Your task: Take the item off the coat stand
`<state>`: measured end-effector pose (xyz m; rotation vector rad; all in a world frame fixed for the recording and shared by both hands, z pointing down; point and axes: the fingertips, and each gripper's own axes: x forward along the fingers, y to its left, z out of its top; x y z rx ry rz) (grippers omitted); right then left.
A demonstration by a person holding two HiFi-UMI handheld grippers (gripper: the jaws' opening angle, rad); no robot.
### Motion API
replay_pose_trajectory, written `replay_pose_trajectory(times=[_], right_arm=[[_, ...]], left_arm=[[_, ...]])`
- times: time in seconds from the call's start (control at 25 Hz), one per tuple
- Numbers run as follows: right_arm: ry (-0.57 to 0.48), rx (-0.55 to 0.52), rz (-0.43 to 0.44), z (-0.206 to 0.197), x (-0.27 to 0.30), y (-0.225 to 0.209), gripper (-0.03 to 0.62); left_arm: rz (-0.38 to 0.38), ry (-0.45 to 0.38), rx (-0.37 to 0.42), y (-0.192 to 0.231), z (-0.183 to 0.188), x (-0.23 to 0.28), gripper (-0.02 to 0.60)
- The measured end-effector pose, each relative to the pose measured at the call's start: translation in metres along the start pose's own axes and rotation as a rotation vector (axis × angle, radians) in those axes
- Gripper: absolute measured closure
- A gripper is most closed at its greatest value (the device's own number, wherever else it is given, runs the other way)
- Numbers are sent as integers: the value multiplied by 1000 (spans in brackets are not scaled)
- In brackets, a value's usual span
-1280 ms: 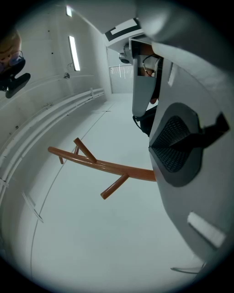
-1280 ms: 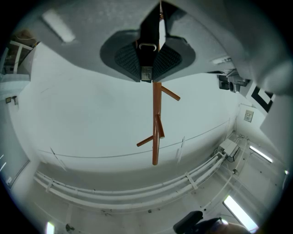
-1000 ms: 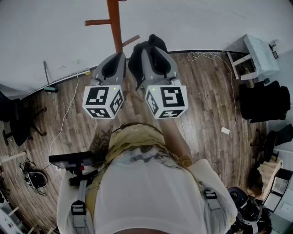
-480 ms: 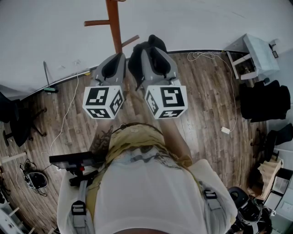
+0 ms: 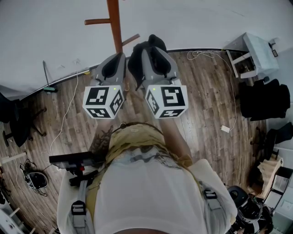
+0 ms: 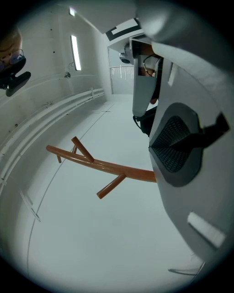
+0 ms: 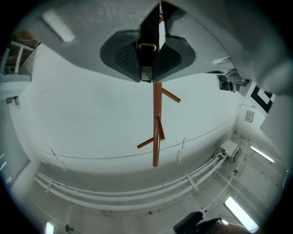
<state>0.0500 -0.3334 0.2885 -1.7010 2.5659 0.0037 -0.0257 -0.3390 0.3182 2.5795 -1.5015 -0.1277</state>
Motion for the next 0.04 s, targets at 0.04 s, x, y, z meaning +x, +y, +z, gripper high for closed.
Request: replay_pose_trajectory(times=[0.04], right_arm=[[0,0,-1,0,0,-1,511]], left_arm=[[-1,0,0,0,0,0,580]])
